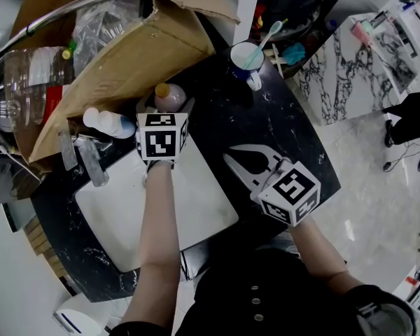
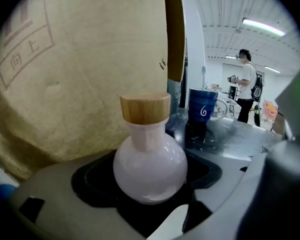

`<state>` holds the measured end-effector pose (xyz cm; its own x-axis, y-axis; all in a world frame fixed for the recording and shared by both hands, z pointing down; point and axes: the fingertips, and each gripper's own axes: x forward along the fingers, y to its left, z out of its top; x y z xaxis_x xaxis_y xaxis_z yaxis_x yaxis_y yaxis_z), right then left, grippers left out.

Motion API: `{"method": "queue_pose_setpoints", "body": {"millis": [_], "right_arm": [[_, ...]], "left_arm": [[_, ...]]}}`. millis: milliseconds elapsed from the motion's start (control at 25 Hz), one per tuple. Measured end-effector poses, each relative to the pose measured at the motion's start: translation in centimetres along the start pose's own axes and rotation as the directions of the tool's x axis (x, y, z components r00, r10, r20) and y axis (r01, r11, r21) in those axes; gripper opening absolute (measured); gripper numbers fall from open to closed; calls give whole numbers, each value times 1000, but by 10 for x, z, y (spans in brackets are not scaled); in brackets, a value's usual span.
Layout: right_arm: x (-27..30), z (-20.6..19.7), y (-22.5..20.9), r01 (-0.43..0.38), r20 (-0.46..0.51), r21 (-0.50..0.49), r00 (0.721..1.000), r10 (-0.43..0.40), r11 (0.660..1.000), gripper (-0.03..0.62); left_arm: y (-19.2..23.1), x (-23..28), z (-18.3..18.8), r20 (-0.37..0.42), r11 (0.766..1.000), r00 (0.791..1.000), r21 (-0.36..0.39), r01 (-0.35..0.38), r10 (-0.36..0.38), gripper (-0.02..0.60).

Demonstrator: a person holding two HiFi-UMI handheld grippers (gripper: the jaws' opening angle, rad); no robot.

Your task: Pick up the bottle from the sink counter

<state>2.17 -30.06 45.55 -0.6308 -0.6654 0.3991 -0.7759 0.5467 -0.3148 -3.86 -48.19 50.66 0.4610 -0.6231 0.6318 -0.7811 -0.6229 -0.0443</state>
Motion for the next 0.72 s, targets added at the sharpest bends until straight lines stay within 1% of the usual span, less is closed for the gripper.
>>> {"method": "queue_pose_setpoints", "body": {"millis": [160, 400, 640, 720], "right_arm": [[-2, 1, -2, 6, 3, 0, 1000, -6, 1000, 3], [-2, 6, -3, 9, 8, -8, 1000, -8, 1000, 3], [-5, 9, -7, 18, 16, -14, 1000, -18, 1000, 3], [-7, 10, -7, 20, 19, -15, 1000, -19, 1000, 3]], "left_arm": [[-4, -2, -1, 3, 1000, 1000, 19, 19, -19, 391], [-8, -6, -2, 17, 999, 1000, 41, 22, -22, 393], [-13, -14, -3, 35, 999, 998, 11, 45, -45, 394], [-15, -19, -1, 53, 999, 998, 5, 43, -44, 394]]}}
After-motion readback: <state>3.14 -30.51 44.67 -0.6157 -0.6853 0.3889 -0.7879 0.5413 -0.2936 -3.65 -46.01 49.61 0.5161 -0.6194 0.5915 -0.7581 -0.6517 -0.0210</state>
